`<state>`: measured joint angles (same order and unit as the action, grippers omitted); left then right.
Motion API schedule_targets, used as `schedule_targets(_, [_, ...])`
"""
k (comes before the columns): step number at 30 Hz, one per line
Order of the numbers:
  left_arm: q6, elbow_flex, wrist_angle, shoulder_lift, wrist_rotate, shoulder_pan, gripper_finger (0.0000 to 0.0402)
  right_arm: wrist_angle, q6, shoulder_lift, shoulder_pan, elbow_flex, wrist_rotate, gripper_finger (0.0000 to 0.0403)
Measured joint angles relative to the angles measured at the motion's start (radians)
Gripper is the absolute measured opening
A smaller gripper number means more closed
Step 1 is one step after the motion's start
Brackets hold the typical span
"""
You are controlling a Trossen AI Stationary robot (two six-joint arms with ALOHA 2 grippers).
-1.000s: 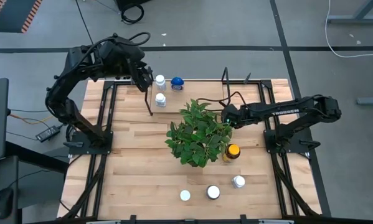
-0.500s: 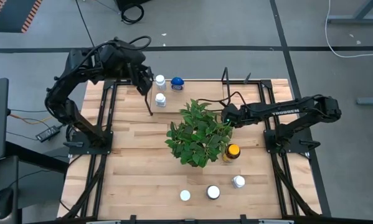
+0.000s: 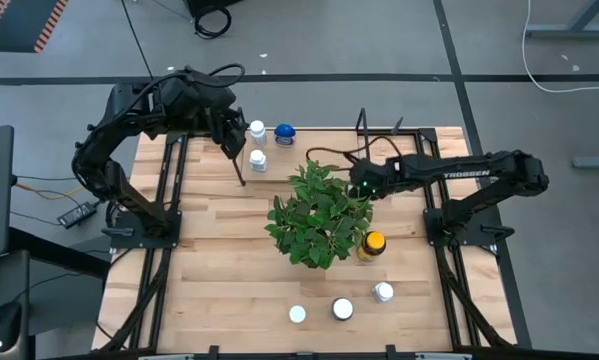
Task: Pick and place medicine bottles onto shelf by color
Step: Put the pink pill bottle on the shelf
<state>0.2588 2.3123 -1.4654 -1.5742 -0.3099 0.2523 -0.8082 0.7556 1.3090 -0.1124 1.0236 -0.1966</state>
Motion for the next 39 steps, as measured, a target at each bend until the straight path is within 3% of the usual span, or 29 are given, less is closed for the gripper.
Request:
schedule_targets(7, [-0.008,0.000,0.001,0.000,0.000,0.000,0.0172,0.027,-0.105,0.000,-0.071,0.080,-0.038,0.0183])
schedule_targets(14, [-0.041,0.000,0.001,0.000,0.000,0.000,0.0172,0.081,-0.182,0.000,-0.131,0.083,0.020,0.0183])
schedule_targets(20, [-0.155,0.000,0.027,0.027,0.004,0.014,0.0172,0.150,-0.236,0.021,-0.181,0.083,0.023,0.0183])
schedule_targets(29, [-0.199,0.000,0.064,0.084,0.174,0.130,0.0172,0.341,-0.349,0.161,-0.217,0.083,0.134,0.0183])
schedule_targets(39, [-0.193,0.000,0.023,0.157,0.176,0.197,0.0172,0.571,-0.506,0.234,-0.240,0.083,0.166,0.0183])
